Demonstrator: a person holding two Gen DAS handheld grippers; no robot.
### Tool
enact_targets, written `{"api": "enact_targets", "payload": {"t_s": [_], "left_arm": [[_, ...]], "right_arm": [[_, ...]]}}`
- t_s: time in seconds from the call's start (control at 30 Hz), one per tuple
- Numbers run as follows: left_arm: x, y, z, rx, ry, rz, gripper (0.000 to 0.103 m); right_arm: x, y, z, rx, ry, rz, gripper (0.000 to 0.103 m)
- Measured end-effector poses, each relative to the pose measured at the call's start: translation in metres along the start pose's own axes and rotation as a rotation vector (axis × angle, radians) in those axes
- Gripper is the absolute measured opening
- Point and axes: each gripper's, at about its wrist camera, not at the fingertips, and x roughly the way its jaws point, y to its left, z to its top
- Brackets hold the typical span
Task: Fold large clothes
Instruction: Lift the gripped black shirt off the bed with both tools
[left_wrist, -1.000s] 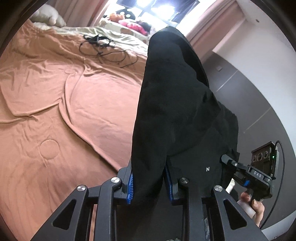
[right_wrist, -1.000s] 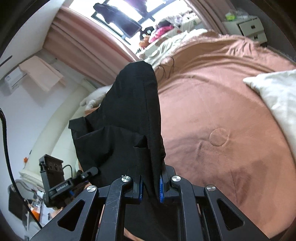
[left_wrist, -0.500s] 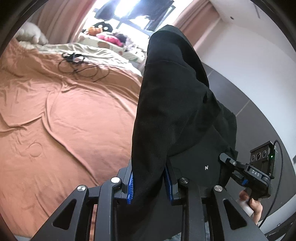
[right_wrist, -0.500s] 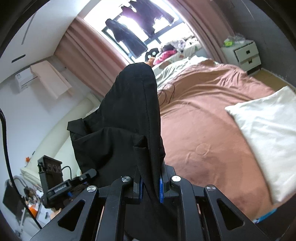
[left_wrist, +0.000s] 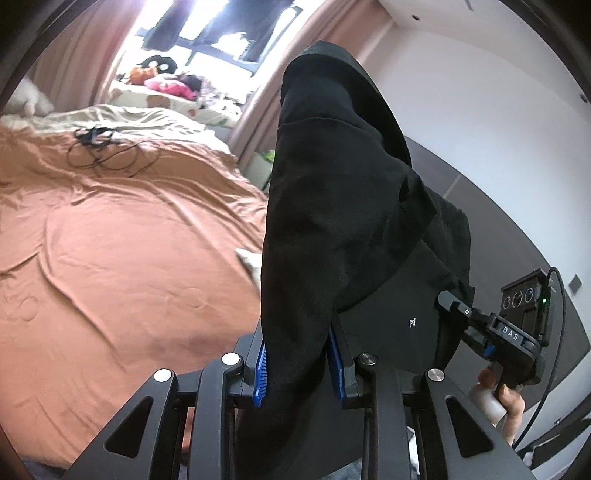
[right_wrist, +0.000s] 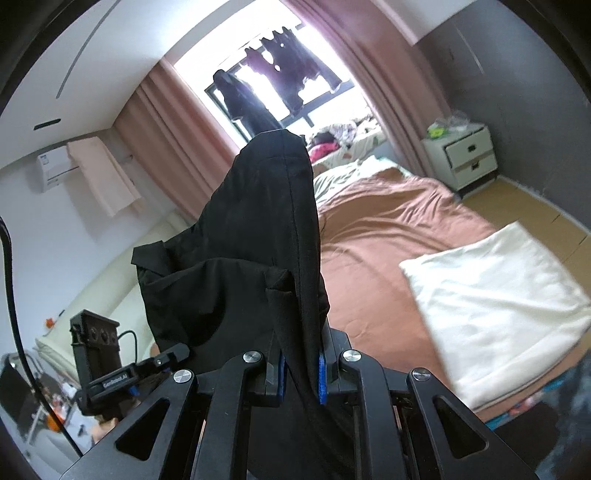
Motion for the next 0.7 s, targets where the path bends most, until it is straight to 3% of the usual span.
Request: {"api": "enact_targets", "payload": {"t_s": [0.47,0.7], "left_arm": [[0.086,-0.097,0.022,0.095,0.061,-0.126,0.029],[0.125,-0.088,0.024,0.107,0.113,-0.166,0.029]], "right_arm": [[-0.089,-0.066,0.048,-0.009,-0.110,-0.137,0.013],[-0.100,-0.100,0.071,0.004,-0.131,-0.209,0.013]]}}
